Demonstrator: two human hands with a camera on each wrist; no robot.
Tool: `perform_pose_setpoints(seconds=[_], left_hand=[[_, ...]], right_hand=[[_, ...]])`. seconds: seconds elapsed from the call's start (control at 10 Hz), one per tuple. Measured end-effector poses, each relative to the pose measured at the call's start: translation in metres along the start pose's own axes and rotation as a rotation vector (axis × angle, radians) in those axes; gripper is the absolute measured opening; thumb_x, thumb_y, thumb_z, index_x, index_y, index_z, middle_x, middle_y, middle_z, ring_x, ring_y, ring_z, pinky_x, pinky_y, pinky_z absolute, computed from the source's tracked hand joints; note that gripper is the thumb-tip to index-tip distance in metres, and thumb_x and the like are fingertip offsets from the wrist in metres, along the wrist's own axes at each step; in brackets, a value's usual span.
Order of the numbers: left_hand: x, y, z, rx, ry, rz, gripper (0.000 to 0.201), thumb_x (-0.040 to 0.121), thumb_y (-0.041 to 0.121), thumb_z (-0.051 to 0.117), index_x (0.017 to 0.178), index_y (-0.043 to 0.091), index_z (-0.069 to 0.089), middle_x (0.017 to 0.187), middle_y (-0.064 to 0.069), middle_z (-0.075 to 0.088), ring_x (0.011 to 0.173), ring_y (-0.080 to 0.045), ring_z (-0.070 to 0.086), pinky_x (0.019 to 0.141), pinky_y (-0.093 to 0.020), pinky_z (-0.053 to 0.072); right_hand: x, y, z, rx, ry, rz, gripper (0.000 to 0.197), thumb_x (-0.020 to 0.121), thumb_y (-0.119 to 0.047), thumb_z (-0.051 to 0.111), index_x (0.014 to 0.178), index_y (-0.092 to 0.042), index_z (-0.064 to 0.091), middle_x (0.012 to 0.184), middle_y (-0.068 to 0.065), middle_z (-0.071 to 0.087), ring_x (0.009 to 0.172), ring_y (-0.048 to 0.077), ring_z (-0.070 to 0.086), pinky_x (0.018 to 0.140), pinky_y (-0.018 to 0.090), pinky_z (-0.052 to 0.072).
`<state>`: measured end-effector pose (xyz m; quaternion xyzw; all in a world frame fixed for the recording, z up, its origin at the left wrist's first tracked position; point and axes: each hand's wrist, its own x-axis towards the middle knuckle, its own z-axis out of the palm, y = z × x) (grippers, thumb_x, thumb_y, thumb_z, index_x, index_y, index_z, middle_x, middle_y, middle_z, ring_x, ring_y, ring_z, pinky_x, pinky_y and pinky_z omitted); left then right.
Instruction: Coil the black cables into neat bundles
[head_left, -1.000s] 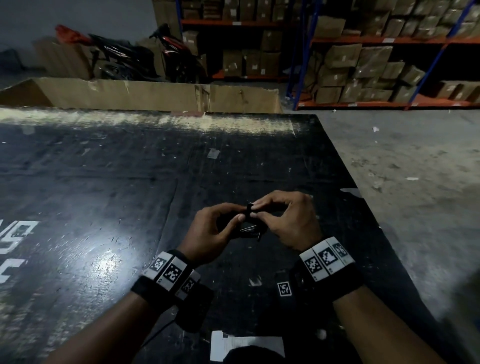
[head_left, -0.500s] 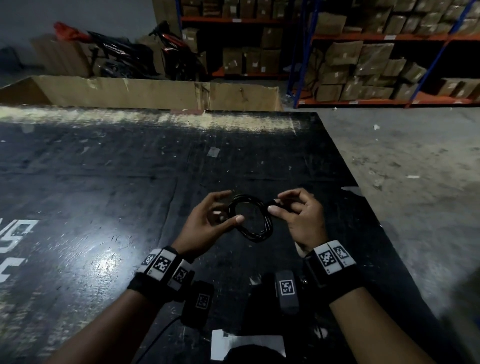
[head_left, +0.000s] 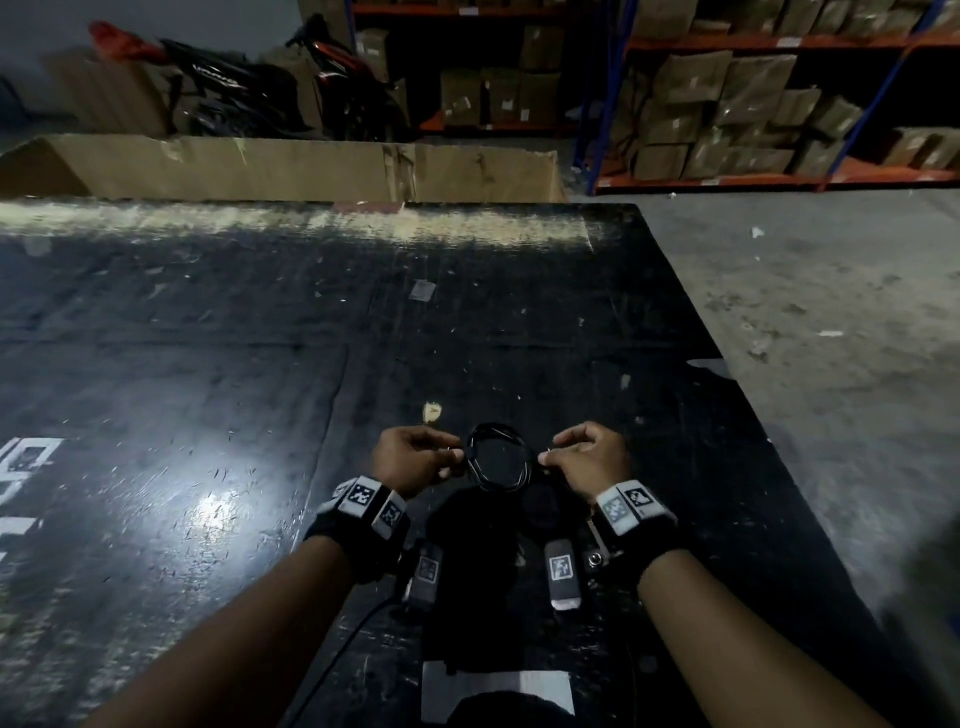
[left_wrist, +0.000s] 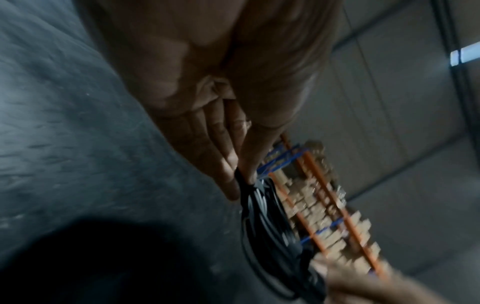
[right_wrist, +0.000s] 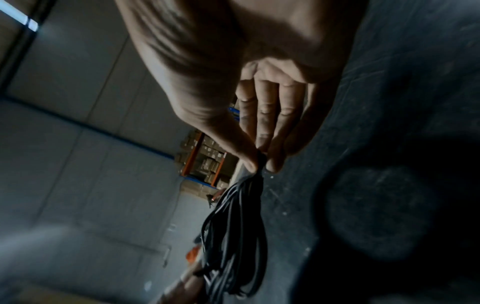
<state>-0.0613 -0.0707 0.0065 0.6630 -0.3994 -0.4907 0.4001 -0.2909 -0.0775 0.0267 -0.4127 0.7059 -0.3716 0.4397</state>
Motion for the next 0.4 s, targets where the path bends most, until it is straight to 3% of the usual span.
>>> perform_pose_setpoints(seconds=[0.1,0.2,0.3,0.4], left_hand=[[0.017,-0.015,0.010,0.139,0.037,-0.011,0.019,0.073,0.005,0.090,0.066,0.020,0.081,0.070,-0.012,0.080,0.064,-0.024,0.075,0.076,-0.042,0.066],[0.025,-0.020,0.017,0.274,0.036,0.015,0.013,0.074,0.013,0.090,0.075,0.024,0.082,0.075,-0.003,0.081,0.074,-0.018,0.078,0.079,-0.032,0.065],[0.028,-0.020,0.017,0.396,0.053,0.052,0.010,0.076,0.018,0.088,0.083,0.022,0.083,0.081,0.001,0.081,0.079,-0.012,0.076,0.078,-0.023,0.060],[0.028,-0.019,0.002,0.463,0.125,0.094,0.007,0.083,0.027,0.083,0.090,0.023,0.083,0.080,0.003,0.076,0.077,-0.010,0.070,0.065,-0.014,0.050]], right_hand=[[0.010,0.005,0.011,-0.181,0.032,-0.063,0.022,0.065,-0.001,0.085,0.078,-0.008,0.069,0.069,0.007,0.072,0.066,0.019,0.068,0.056,0.021,0.048],[0.019,0.010,0.018,-0.315,0.033,-0.103,0.026,0.062,-0.007,0.084,0.062,-0.019,0.062,0.065,0.001,0.069,0.073,0.021,0.070,0.064,0.025,0.051],[0.025,0.015,0.020,-0.385,-0.013,-0.141,0.025,0.064,-0.010,0.084,0.061,-0.021,0.062,0.069,0.002,0.069,0.079,0.022,0.069,0.068,0.024,0.049],[0.027,0.017,0.007,-0.399,-0.002,-0.182,0.013,0.069,-0.017,0.084,0.075,-0.014,0.073,0.081,0.004,0.075,0.084,0.020,0.067,0.074,0.024,0.048]])
